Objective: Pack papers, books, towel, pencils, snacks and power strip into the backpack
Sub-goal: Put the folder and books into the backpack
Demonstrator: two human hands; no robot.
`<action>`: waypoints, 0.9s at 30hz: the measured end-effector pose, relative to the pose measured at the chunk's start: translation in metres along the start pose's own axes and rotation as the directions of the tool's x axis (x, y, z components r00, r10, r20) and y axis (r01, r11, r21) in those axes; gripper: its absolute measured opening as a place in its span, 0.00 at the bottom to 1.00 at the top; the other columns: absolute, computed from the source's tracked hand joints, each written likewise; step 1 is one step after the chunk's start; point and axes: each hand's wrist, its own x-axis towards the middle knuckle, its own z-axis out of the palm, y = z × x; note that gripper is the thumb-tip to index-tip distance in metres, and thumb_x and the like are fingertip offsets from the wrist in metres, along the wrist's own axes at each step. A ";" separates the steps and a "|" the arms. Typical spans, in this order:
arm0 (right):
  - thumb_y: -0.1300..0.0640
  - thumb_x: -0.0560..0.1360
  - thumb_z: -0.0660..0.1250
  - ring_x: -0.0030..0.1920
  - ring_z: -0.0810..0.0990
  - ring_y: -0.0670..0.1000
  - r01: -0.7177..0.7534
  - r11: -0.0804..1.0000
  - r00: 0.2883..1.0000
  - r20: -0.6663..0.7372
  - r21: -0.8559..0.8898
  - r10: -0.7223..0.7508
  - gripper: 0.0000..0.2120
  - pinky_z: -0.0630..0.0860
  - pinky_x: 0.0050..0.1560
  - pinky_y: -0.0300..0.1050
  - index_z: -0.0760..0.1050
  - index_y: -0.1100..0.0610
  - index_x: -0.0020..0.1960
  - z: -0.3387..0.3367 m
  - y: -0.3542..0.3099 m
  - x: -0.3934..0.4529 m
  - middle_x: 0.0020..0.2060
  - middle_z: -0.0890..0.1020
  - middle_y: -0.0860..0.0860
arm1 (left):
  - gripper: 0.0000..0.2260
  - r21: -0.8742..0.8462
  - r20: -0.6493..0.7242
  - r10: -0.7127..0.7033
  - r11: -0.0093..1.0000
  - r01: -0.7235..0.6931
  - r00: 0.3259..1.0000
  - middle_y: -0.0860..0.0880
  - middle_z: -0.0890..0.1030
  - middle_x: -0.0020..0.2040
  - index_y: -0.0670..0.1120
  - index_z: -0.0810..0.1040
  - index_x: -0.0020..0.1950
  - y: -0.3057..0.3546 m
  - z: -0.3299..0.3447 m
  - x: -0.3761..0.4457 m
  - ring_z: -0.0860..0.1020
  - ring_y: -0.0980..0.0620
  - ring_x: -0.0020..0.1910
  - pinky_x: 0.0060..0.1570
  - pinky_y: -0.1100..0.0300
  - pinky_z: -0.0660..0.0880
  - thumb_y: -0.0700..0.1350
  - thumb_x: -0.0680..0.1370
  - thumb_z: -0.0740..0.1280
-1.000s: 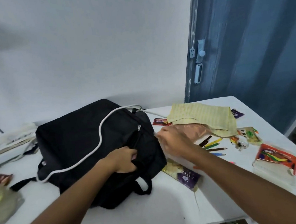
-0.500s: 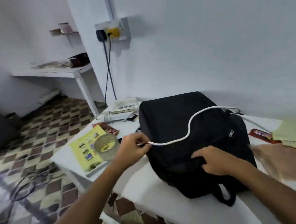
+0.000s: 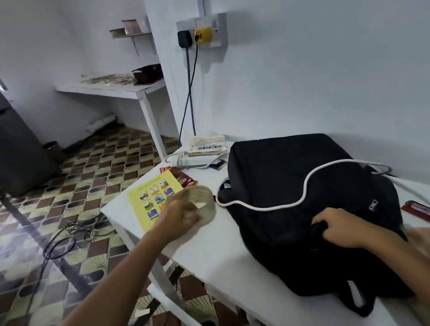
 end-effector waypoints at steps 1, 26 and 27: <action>0.67 0.64 0.59 0.41 0.82 0.47 -0.006 1.000 1.000 -0.002 0.007 0.006 0.16 0.80 0.47 0.45 0.82 0.53 0.40 -0.001 0.000 0.000 0.36 0.84 0.48 | 0.06 -0.006 0.042 0.046 0.999 -0.046 0.998 0.44 0.69 0.71 0.46 0.85 0.47 0.005 0.002 -0.001 0.65 0.45 0.71 0.67 0.49 0.64 0.45 0.71 0.73; 0.67 0.66 0.60 0.39 0.82 0.53 -0.059 0.998 0.998 0.028 0.023 0.058 0.11 0.76 0.40 0.43 0.77 0.54 0.32 -0.007 -0.012 -0.007 0.31 0.82 0.51 | 0.25 -0.463 -0.157 -0.823 0.549 0.696 0.546 0.41 0.76 0.57 0.43 0.67 0.67 -0.039 -0.015 0.001 0.76 0.43 0.51 0.51 0.50 0.76 0.38 0.72 0.72; 0.67 0.66 0.60 0.38 0.81 0.52 -0.062 0.998 0.998 0.026 0.026 0.062 0.12 0.75 0.38 0.42 0.76 0.54 0.31 -0.007 -0.012 -0.007 0.30 0.81 0.51 | 0.26 -0.540 -0.149 -0.849 0.499 0.677 0.507 0.41 0.75 0.59 0.42 0.67 0.67 -0.039 -0.018 0.002 0.75 0.43 0.53 0.50 0.52 0.75 0.37 0.72 0.72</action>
